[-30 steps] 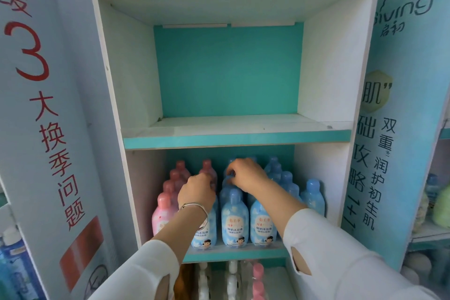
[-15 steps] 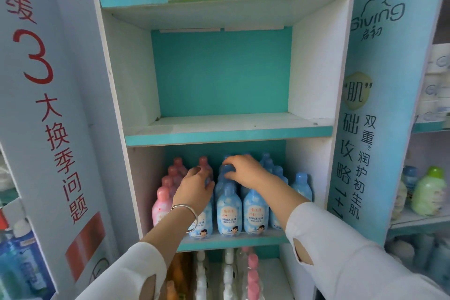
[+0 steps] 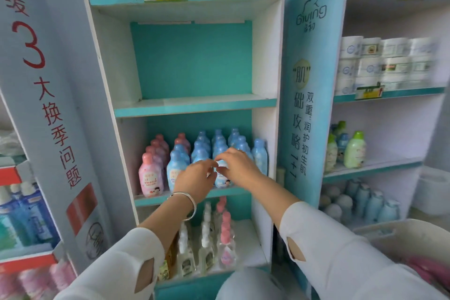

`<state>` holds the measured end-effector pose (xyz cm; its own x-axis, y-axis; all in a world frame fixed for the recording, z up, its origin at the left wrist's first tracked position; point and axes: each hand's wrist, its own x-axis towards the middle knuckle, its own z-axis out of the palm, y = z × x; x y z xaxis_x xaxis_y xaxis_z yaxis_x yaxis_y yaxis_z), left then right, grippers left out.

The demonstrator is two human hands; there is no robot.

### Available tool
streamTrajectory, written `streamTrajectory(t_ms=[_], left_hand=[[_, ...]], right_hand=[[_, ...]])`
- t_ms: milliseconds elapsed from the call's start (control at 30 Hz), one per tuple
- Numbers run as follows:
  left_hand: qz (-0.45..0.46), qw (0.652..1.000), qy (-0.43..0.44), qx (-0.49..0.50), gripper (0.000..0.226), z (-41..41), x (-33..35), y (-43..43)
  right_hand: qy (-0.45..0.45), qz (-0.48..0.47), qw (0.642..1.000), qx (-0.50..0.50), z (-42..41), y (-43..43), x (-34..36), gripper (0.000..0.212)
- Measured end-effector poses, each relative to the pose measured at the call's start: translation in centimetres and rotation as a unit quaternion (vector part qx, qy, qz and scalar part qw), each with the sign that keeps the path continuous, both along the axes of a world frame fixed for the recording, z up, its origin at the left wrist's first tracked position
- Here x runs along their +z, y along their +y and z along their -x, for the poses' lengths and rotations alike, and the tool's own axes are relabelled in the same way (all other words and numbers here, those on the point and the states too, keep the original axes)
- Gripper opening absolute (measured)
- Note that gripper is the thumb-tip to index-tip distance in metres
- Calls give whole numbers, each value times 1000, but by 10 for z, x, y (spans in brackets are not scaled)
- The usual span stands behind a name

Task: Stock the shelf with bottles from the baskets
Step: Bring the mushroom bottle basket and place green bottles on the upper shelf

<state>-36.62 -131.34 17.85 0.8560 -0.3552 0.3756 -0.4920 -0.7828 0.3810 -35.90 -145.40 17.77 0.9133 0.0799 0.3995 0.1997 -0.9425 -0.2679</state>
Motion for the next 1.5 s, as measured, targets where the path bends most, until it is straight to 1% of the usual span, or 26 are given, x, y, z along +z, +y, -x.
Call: streamTrajectory(t_ms=[200,333,433,533,600,667,733,767,833,900,967,1067,1133,1167,1233,1300,1400,1500], left_hand=[[-1,998,31,-60,29,40,-15,-45],[-1,991,43,-126,29,62,-26,-94],[-17,980,38,-192,30,79,-35,-137],[-38,970,50,-236,31,99,-43,-178],[-53,961,62,-264,30,113,-49,-203],[-67,950,71,-295,30,125,-57,-225],[-88,939,81,-323,33,136,-65,-244],[-102,934,85,-332,34,141,-70,-253],[-132,925,93,-343,34,151,-78,-267],[-160,917,101,-351,33,159,-85,-277],[-191,911,105,-351,32,165,-92,-285],[-245,901,84,-349,33,167,-99,-292],[-261,897,82,-348,33,167,-101,-295],[-260,896,90,-348,33,166,-102,-296],[-247,897,115,-349,33,165,-104,-296],[-249,894,128,-351,35,164,-107,-296],[-252,888,151,-353,38,165,-111,-296],[-235,891,154,-357,35,166,-112,-297]], right_hand=[[45,-28,998,-25,57,-46,-17,29],[64,-51,993,-87,97,-96,-25,27],[73,-78,983,-146,126,-138,-34,24],[87,-96,972,-195,153,-179,-46,22],[117,-94,965,-213,171,-203,-53,19],[165,-88,959,-211,188,-222,-58,8],[223,-77,951,-201,202,-237,-64,13],[257,-77,942,-202,208,-244,-67,8],[315,-84,924,-199,218,-260,-78,13],[353,-87,911,-196,226,-273,-88,17],[392,-71,897,-190,230,-283,-99,27],[456,-34,866,-200,233,-286,-112,45],[475,-17,854,-210,230,-289,-122,61],[479,-23,851,-216,224,-294,-131,69],[481,-36,847,-223,217,-298,-138,78],[486,-39,843,-227,218,-295,-135,77],[487,-49,843,-222,220,-295,-134,70],[467,-87,852,-222,225,-299,-134,59]])
